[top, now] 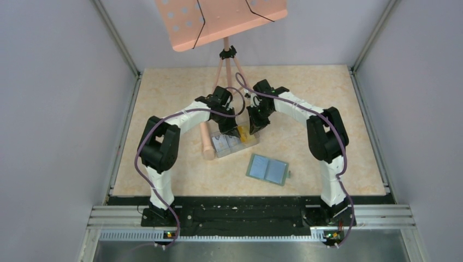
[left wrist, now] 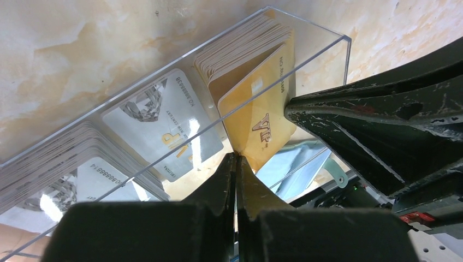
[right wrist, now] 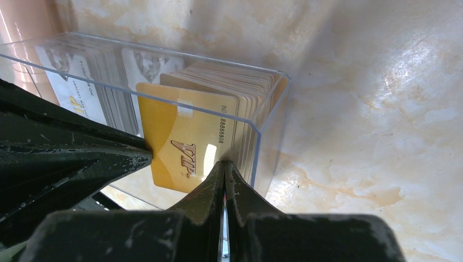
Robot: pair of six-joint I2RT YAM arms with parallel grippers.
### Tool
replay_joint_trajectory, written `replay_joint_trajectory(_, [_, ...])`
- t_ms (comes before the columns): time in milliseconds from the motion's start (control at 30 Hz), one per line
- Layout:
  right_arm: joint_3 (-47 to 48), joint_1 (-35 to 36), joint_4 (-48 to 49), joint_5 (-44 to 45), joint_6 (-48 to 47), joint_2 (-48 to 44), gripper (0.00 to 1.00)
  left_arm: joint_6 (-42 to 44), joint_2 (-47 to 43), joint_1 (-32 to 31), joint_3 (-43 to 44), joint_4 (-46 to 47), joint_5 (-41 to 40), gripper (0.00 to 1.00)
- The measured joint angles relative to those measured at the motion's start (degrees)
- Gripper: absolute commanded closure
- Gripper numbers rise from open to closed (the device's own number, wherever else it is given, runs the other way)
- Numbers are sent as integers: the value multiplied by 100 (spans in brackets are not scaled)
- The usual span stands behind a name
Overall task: Put the credit cards into the card holder
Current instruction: Pick up the credit card from the storage box.
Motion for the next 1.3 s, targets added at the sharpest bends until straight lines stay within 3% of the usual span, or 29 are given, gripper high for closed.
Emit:
replay_joint_trajectory(133, [0, 0, 2, -2, 0, 0, 100, 46, 0, -9, 72, -81, 0, 85])
replay_joint_trajectory(567, [-31, 0, 59, -50, 2, -2, 100, 625, 450, -70, 763, -741, -109, 61])
replay_joint_trajectory(1067, [-33, 0, 66, -94, 33, -2, 100, 975, 610, -127, 1036, -1241, -400, 61])
replay_joint_trajectory(1300, [-101, -2, 151, -271, 96, -2, 100, 966, 752, -175, 1038, -1211, -267, 79])
